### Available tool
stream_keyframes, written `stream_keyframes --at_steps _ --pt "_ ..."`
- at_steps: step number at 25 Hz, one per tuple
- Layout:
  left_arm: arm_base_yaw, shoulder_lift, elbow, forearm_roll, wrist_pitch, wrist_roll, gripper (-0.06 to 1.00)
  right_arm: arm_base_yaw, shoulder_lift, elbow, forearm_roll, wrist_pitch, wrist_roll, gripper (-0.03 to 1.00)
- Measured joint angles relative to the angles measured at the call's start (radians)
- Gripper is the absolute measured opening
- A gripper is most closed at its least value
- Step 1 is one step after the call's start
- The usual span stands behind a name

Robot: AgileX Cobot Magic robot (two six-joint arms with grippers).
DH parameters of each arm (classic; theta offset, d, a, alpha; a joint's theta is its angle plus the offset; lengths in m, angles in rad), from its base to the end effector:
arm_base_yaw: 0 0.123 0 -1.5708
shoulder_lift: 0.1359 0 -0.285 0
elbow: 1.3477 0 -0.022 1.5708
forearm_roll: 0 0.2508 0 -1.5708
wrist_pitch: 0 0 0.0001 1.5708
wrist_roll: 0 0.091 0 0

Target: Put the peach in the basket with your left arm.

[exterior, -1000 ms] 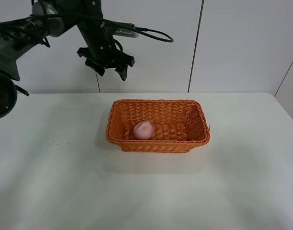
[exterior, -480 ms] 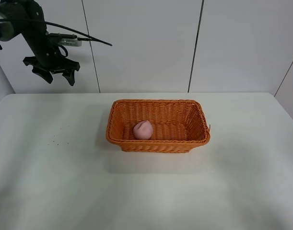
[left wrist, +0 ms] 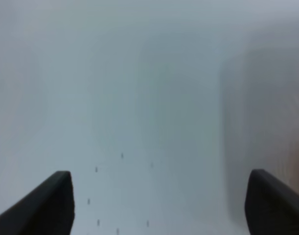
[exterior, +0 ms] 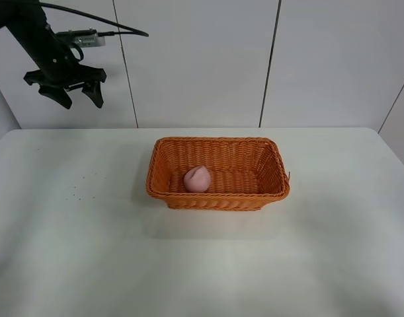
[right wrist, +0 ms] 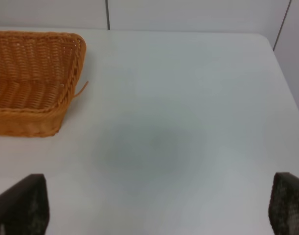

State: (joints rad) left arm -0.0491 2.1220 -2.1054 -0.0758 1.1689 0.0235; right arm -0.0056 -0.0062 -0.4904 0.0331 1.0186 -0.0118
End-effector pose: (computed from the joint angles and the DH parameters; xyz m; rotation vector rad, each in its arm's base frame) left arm 0.4698 -0.0294 0.3021 0.0797 2.6670 -0.1109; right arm -0.0030 0.0026 0.2781 -0.0068 2.0053 0.0282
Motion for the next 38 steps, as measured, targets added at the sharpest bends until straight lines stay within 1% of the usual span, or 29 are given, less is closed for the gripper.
stream_keyframes --at_steps 2,6,12,15,20,23,25,26,28,33,38 --pt "0.000 -0.086 0.090 0.000 0.000 0.000 0.74 0.000 0.000 0.000 0.000 0.000 0.000 0.69" --pt "0.000 -0.302 0.319 -0.001 0.000 0.001 0.74 0.000 0.000 0.000 0.000 0.000 0.000 0.69" --pt "0.000 -0.691 0.720 -0.001 0.000 0.002 0.74 0.000 0.000 0.000 0.000 0.000 0.000 0.69" --pt "0.000 -0.891 0.923 0.027 0.000 0.000 0.74 0.000 0.000 0.000 0.000 0.000 0.000 0.69" --pt "0.000 -1.209 1.247 0.115 -0.004 -0.004 0.74 0.000 0.000 0.000 0.000 0.000 0.000 0.69" --pt "0.000 -1.416 1.431 0.123 -0.045 -0.005 0.74 0.000 0.000 0.000 0.000 0.000 0.000 0.69" --pt "0.000 -1.535 1.522 0.122 -0.066 -0.005 0.74 0.000 0.000 0.000 0.000 0.000 0.000 0.69" --pt "0.000 -1.596 1.561 0.121 -0.072 -0.005 0.74 0.000 0.000 0.000 0.000 0.000 0.000 0.69" --pt "0.000 -1.700 1.596 0.108 -0.090 -0.005 0.74 0.000 0.000 0.000 0.000 0.000 0.000 0.69" --pt "0.000 -1.908 1.602 0.099 -0.108 -0.005 0.74 0.000 0.000 0.000 0.000 0.000 0.000 0.69" --pt "0.000 -2.037 1.603 0.097 -0.109 -0.005 0.74 0.000 0.000 0.000 0.000 0.000 0.000 0.69"
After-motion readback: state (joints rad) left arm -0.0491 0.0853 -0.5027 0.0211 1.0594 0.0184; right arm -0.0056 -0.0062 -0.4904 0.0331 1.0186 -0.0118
